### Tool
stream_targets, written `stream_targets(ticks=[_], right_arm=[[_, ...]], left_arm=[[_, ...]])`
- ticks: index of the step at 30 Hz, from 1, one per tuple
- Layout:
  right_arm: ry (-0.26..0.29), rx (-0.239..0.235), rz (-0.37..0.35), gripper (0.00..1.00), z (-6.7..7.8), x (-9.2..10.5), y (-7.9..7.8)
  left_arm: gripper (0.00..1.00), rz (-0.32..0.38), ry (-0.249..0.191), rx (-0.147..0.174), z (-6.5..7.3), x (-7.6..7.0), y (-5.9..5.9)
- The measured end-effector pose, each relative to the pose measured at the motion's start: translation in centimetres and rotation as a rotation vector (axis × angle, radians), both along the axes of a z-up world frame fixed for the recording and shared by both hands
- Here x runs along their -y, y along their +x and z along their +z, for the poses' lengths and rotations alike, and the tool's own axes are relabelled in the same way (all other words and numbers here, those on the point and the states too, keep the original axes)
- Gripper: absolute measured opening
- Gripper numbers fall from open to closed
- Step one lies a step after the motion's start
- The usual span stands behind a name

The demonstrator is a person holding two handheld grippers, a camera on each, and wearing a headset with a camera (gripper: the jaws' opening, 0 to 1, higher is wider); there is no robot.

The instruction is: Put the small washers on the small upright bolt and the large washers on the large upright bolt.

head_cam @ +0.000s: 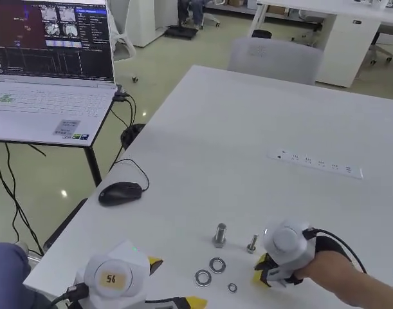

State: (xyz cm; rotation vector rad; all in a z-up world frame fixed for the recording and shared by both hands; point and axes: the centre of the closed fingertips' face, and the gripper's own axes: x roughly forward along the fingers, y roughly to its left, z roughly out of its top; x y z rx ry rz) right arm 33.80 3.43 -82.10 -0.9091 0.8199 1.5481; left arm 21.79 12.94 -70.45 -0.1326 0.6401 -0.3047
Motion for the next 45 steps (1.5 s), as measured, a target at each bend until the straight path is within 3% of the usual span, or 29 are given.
stream_targets(ticks=[8, 11, 20, 36, 45], right_arm=[[0.028, -0.017, 0.081, 0.17, 0.1, -1.9, -3.2], [0.015, -0.01, 0.117, 0.17, -0.4, -2.1, -4.1], [0.029, 0.029, 0.15, 0.17, -0.5, -2.7, -4.2], [0.044, 0.057, 0.163, 0.15, -0.4, -2.7, -4.5], [0.053, 0.058, 0.109, 0.14, -0.3, -2.7, -4.4]], left_arm=[[0.66, -0.005, 0.002, 0.004, 0.2, 0.4, 0.0], [0.66, -0.008, 0.004, 0.006, 0.3, 0.5, 0.0], [0.66, -0.011, 0.008, 0.006, 0.4, 0.4, 0.0], [0.66, -0.037, 0.011, 0.012, 0.6, 1.1, 0.8], [0.66, -0.04, 0.021, 0.009, 0.7, 1.2, 0.8]])
